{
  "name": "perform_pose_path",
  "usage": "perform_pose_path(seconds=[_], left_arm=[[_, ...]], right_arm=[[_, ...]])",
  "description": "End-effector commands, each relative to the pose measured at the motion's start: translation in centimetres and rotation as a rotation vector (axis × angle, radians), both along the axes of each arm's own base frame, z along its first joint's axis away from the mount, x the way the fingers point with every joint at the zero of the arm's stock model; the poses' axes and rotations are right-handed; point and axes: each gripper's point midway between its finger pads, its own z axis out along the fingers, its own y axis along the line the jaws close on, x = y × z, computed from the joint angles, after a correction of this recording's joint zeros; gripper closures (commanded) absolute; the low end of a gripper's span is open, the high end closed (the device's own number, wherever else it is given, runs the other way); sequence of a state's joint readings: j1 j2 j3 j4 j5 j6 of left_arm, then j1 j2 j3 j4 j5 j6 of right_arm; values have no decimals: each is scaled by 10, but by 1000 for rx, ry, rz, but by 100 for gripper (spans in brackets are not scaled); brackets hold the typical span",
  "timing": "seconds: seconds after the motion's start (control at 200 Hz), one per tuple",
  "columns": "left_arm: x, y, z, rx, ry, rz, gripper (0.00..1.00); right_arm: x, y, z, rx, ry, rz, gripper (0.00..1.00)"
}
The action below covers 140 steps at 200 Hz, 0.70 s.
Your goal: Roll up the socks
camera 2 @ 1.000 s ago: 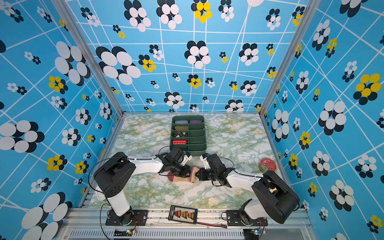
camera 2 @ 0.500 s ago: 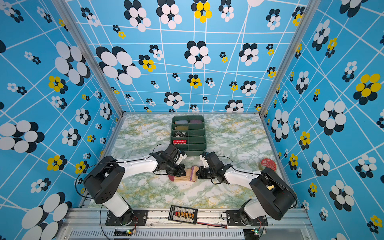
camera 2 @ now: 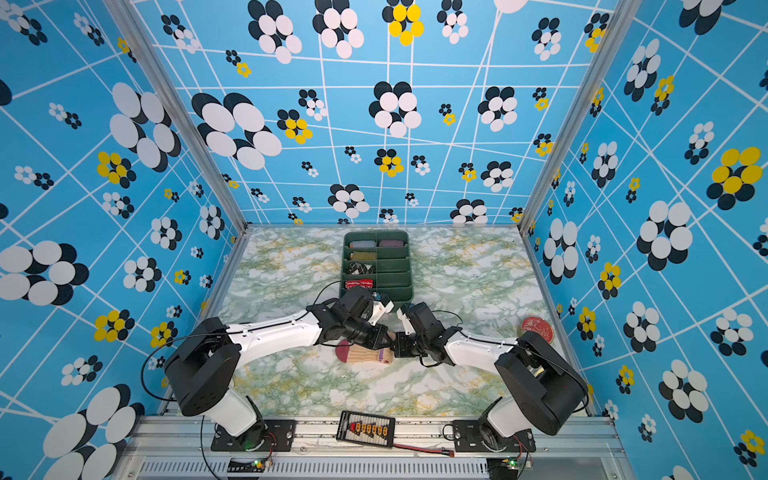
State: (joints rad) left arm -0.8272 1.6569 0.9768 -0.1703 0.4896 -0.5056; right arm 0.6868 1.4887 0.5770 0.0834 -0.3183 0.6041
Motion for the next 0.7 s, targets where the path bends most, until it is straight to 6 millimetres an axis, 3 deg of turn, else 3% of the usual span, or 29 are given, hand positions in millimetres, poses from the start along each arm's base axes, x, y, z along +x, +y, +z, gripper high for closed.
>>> perform_pose_path(seconds=[0.0,0.695], left_arm=[[1,-5,-7,6,18,-3,99],[10,18,-52,178,-10,45,100]], right_arm=[[-6,-7,-12,-63,17,14,100],[-8,-4,-11,-51,19,39,100]])
